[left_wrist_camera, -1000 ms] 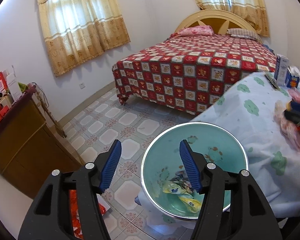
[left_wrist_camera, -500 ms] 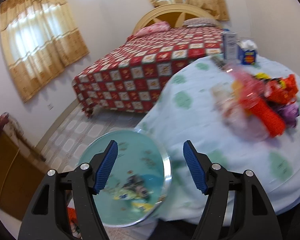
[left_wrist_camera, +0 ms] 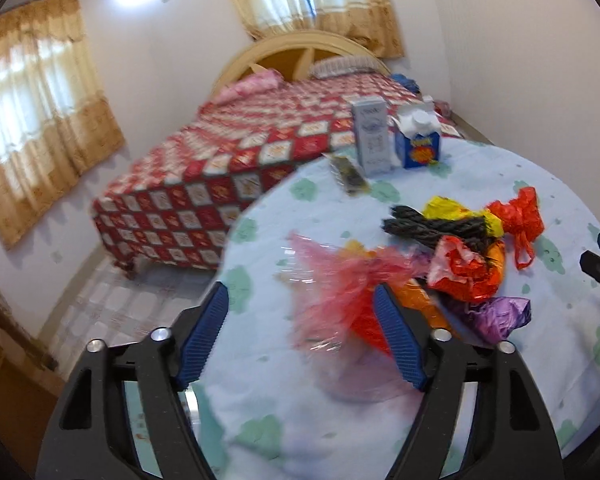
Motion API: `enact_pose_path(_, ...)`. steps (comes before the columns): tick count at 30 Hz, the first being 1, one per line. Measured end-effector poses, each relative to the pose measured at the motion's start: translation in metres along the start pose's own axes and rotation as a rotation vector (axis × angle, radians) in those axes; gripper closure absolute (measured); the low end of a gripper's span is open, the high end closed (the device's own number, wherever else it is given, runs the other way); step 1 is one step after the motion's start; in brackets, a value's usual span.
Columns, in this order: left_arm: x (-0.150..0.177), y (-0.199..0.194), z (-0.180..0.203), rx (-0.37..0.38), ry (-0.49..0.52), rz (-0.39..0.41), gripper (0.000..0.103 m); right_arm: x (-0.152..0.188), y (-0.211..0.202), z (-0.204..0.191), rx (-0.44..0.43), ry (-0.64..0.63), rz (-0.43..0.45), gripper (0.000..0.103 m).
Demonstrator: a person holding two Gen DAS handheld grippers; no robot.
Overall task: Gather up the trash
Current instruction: 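Grasp the pink translucent bag with the left tool while the right grasps the red bag, then carry the pink and red bags over the teal basin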
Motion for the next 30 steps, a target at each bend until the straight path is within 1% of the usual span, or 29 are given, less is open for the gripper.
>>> enact_pose_path(1,0.001,0.009,0.005,0.026,0.002,-0.040,0.077,0.001,0.001,0.000,-0.003,0.001,-0.001,0.056)
enact_pose_path(3,0.003,0.015,0.006,0.088,-0.014,-0.079,0.095,0.002,0.001,0.000,-0.011,0.002,-0.001,0.056)
enact_pose_path(6,0.004,0.010,0.006,0.077,-0.005,-0.058,0.096,0.002,0.000,-0.002,-0.018,0.005,0.000,0.055)
enact_pose_path(11,-0.002,-0.018,-0.017,0.094,-0.038,-0.004,0.097,-0.001,0.001,-0.008,-0.012,-0.007,0.000,0.055)
enact_pose_path(14,-0.003,-0.036,-0.038,0.055,-0.048,0.045,0.097,-0.007,0.003,-0.002,0.007,0.004,0.003,0.055)
enact_pose_path(16,0.001,-0.041,-0.057,0.002,-0.060,0.061,0.097,-0.015,0.010,0.005,0.031,0.015,-0.005,0.055)
enact_pose_path(19,0.009,-0.032,-0.082,-0.077,-0.076,0.053,0.097,-0.028,0.030,0.021,0.035,0.064,-0.027,0.055)
enact_pose_path(22,0.018,-0.012,-0.106,-0.110,-0.113,0.004,0.097,-0.037,0.051,0.030,0.047,0.083,-0.055,0.055)
enact_pose_path(25,0.026,0.006,-0.121,-0.127,-0.145,-0.036,0.097,-0.041,0.079,0.039,0.035,0.117,-0.126,0.055)
enact_pose_path(26,0.028,0.007,-0.123,-0.126,-0.151,-0.043,0.097,-0.041,0.088,0.042,0.017,0.134,-0.153,0.061)
enact_pose_path(27,0.030,0.009,-0.124,-0.125,-0.155,-0.047,0.097,-0.039,0.098,0.044,-0.013,0.158,-0.184,0.069)
enact_pose_path(28,0.031,0.009,-0.124,-0.122,-0.153,-0.049,0.097,-0.038,0.105,0.045,-0.044,0.172,-0.210,0.086)
enact_pose_path(30,0.032,0.006,-0.124,-0.118,-0.148,-0.042,0.097,-0.037,0.106,0.043,-0.066,0.164,-0.214,0.093)
Point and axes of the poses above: each gripper's, at about its wrist camera, not at the fingertips, and y roughly the way its jaws point, z to its right, x to its underside, the point moved 3 cm from there along y, roughly the way its jaws point, and after that the axes turned 11 degrees about -x, right-handed, at the moved point
